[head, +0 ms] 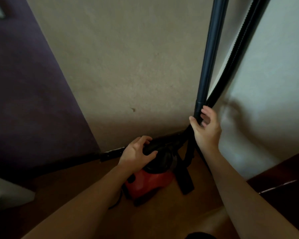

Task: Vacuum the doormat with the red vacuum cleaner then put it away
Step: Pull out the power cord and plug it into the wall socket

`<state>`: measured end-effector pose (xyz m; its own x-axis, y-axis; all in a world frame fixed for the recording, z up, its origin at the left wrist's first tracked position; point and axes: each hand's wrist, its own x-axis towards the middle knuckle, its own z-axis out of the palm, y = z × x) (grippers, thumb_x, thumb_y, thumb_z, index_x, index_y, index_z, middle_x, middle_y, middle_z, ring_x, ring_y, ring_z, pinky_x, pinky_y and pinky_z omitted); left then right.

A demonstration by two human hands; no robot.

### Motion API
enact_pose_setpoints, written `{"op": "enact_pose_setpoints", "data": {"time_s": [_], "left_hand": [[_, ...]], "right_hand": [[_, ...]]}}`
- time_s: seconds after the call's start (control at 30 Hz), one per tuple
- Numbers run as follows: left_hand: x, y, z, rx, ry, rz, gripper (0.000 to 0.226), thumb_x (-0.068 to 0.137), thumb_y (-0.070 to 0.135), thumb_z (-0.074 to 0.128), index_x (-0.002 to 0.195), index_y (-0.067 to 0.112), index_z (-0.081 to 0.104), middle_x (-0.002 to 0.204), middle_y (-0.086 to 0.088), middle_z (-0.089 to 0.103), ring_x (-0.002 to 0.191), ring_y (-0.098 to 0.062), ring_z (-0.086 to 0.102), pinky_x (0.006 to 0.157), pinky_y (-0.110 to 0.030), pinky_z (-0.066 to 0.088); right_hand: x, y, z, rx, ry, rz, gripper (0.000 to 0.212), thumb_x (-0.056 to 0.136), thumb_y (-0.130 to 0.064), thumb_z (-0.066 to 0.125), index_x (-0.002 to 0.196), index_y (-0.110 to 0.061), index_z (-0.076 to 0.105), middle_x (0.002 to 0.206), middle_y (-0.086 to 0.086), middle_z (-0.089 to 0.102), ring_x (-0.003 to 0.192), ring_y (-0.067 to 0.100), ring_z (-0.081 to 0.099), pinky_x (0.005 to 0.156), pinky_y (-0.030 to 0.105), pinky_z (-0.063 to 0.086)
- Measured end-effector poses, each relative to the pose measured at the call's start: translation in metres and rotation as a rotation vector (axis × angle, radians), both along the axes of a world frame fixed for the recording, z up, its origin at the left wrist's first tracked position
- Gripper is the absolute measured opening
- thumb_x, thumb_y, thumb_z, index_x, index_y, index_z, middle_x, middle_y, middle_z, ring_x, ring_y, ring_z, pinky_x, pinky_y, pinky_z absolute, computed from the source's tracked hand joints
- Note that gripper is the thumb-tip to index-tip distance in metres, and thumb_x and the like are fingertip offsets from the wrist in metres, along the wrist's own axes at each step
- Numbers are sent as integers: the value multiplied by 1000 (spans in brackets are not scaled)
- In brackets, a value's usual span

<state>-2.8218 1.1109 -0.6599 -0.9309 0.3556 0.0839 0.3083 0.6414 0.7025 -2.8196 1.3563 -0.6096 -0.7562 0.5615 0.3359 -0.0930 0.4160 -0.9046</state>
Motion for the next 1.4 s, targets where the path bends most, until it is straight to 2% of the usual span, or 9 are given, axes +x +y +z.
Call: {"op": "enact_pose_setpoints", "data": {"time_s": [0.2, 0.33, 0.4, 0.53, 0.6, 0.7, 0.97, 1.23, 1.4], "left_hand": [[20, -35, 14, 15, 13, 125, 54, 86, 48, 69, 133, 28, 53, 122, 8, 58, 108, -8, 57, 87, -25, 51], [41, -85, 8, -12, 8, 274, 53, 85, 52, 67, 131, 28, 55, 122, 7, 59, 108, -10, 59, 86, -34, 55], [52, -114, 4, -59, -19, 351, 50, 87, 49, 66, 131, 28, 54, 122, 9, 58, 110, -8, 57, 86, -31, 54], [78, -160, -2, -101, -73, 478, 47, 87, 46, 68, 130, 29, 54, 119, 12, 57, 108, -4, 54, 87, -25, 50], [94, -174, -5, -114, -104, 504, 47, 87, 44, 69, 129, 29, 55, 118, 12, 57, 107, -4, 55, 86, -24, 50], [122, -184, -16, -139, -147, 484, 48, 88, 43, 68, 131, 28, 54, 120, 12, 57, 109, -5, 55, 87, -24, 49], [139, -201, -76, -72, -228, 441, 49, 88, 43, 68, 132, 28, 52, 122, 10, 56, 110, -8, 55, 90, -33, 52], [134, -192, -78, -20, -224, 323, 45, 87, 38, 70, 128, 29, 54, 116, 12, 55, 105, -9, 56, 85, -27, 48], [132, -183, -92, 4, -265, 272, 45, 86, 38, 71, 127, 27, 55, 117, 10, 57, 105, -10, 57, 83, -25, 46]], "right_hand": [[19, -57, -8, 49, -17, 215, 51, 85, -15, 80, 133, -15, 62, 129, 1, 65, 120, 14, 62, 102, 36, 51], [17, -100, -21, 250, -38, 501, 47, 88, -20, 78, 132, -14, 62, 125, -3, 64, 119, 7, 59, 101, 17, 43], [15, -120, -30, 326, -53, 621, 45, 88, -21, 78, 131, -15, 63, 125, -2, 64, 119, 5, 58, 101, 8, 40], [22, -149, -49, 383, -113, 777, 42, 89, -20, 77, 128, -16, 64, 125, -3, 64, 118, 3, 56, 101, 4, 37], [31, -158, -58, 399, -189, 838, 41, 90, -23, 76, 129, -18, 63, 126, -3, 63, 119, 6, 56, 100, 5, 37], [45, -165, -69, 453, -286, 920, 42, 92, -27, 74, 131, -19, 61, 128, -2, 62, 119, 9, 56, 100, 21, 45], [58, -182, -105, 600, -343, 955, 44, 92, -31, 73, 132, -18, 60, 129, 0, 59, 118, 16, 59, 98, 34, 52], [82, -175, -59, 930, -354, 946, 48, 89, -38, 73, 133, -23, 60, 129, -6, 59, 119, 13, 56, 100, 27, 45], [95, -160, -50, 1081, -402, 898, 52, 88, -45, 72, 134, -23, 59, 129, -4, 59, 117, 16, 57, 101, 31, 46]]}}
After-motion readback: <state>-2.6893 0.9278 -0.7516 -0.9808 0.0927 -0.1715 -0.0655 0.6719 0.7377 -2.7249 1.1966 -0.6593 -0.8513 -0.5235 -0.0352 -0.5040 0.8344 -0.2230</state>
